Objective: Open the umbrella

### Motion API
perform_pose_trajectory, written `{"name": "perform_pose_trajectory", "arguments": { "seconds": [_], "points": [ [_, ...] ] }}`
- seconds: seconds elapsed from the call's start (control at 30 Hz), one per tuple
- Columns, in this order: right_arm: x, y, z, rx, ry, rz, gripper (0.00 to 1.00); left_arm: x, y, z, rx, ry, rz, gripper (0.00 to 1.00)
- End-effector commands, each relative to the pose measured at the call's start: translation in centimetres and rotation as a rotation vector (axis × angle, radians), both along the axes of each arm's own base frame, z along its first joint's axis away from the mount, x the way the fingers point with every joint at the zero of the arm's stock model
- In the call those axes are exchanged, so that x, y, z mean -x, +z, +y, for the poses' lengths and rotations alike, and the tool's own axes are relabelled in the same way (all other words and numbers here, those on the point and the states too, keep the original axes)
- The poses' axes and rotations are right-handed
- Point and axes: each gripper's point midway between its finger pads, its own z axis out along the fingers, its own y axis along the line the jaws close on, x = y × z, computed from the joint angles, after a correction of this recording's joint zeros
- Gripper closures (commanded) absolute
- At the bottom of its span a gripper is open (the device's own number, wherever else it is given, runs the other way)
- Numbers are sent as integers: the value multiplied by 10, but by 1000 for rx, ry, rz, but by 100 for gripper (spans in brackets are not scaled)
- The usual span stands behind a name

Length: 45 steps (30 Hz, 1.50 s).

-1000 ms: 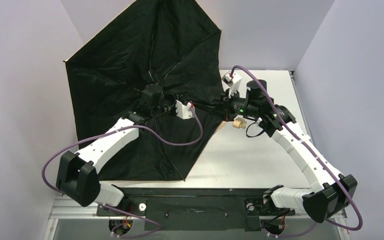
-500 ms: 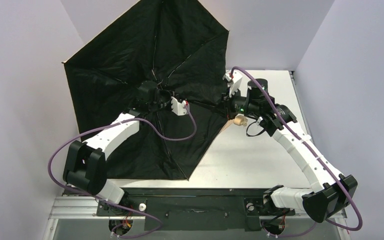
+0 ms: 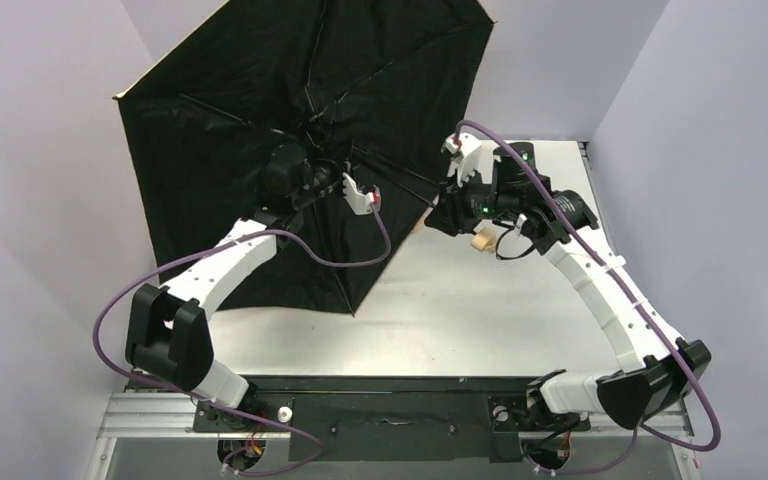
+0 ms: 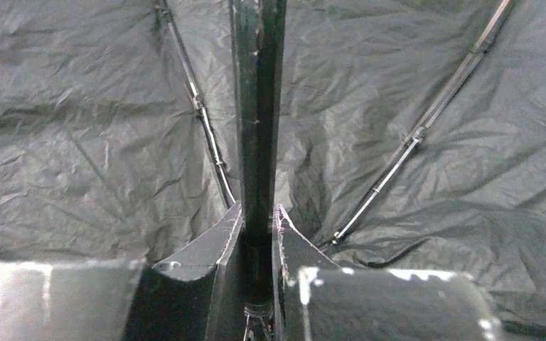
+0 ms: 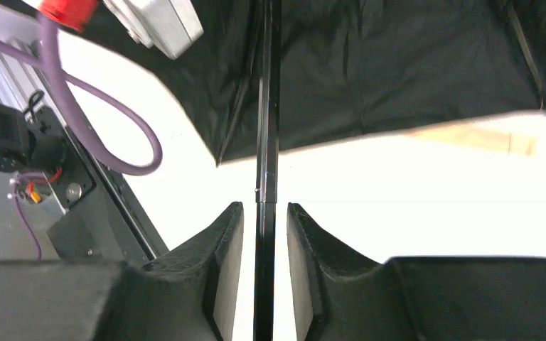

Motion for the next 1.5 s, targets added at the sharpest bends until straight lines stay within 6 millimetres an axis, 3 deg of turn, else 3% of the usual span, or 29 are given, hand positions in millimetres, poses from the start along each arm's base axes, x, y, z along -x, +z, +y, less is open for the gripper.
{"name": "perform_pose_trajectory", "arguments": {
  "seconds": [0.0, 0.13, 0.27, 0.4, 0.6, 0.8, 0.9, 1.23, 1.3, 1.47],
  "points": [
    [15, -25, -8, 132, 69, 92, 72, 18, 135, -1, 41, -38, -433, 100],
    [21, -33, -11, 181, 113, 132, 73, 23, 149, -6, -10, -75, -541, 100],
    [25, -39, -12, 217, 154, 179, 84, 23, 161, -5, -37, -66, -630, 100],
    [33, -56, -20, 284, 187, 242, 89, 11, 179, 8, -42, 2, -689, 100],
    [44, -77, -35, 377, 220, 292, 100, -16, 181, 44, -98, 128, -726, 100],
    [53, -88, -49, 461, 271, 298, 100, -43, 187, 86, -144, 288, -767, 100],
    [60, -90, -55, 487, 319, 296, 100, -55, 194, 109, -167, 380, -771, 93],
    [73, -94, -69, 517, 374, 323, 100, -83, 187, 165, -229, 550, -732, 87],
    [74, -95, -72, 523, 373, 325, 100, -86, 187, 176, -244, 576, -724, 88],
    [81, -100, -80, 554, 381, 339, 100, -95, 195, 205, -254, 661, -704, 100]
  ]
}}
